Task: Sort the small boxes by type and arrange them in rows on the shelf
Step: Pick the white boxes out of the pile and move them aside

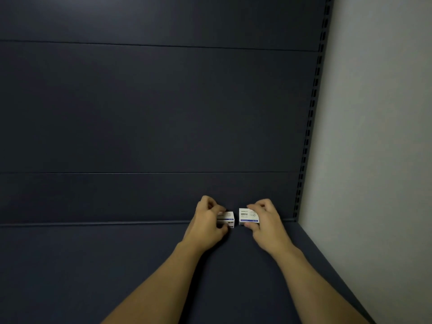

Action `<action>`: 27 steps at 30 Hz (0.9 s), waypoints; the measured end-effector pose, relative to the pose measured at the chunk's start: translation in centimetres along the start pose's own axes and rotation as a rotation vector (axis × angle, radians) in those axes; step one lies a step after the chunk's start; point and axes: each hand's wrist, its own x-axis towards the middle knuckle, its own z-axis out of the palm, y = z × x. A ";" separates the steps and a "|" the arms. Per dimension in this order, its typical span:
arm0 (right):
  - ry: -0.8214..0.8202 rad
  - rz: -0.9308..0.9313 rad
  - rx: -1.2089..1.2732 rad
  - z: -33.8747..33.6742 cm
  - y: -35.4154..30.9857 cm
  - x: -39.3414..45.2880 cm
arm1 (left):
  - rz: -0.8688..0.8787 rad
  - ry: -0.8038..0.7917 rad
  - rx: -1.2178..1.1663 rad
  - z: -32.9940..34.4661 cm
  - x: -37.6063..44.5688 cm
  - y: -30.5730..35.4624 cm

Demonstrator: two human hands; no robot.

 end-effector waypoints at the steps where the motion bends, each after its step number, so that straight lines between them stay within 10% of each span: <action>1: 0.001 0.007 0.000 0.0 0.1 0.0 | 0.002 0.005 0.012 0.2 0.0 0.0; 27: 0.018 -0.003 -0.064 1.1 -0.2 0.7 | -0.057 0.012 0.027 1.2 0.3 -0.6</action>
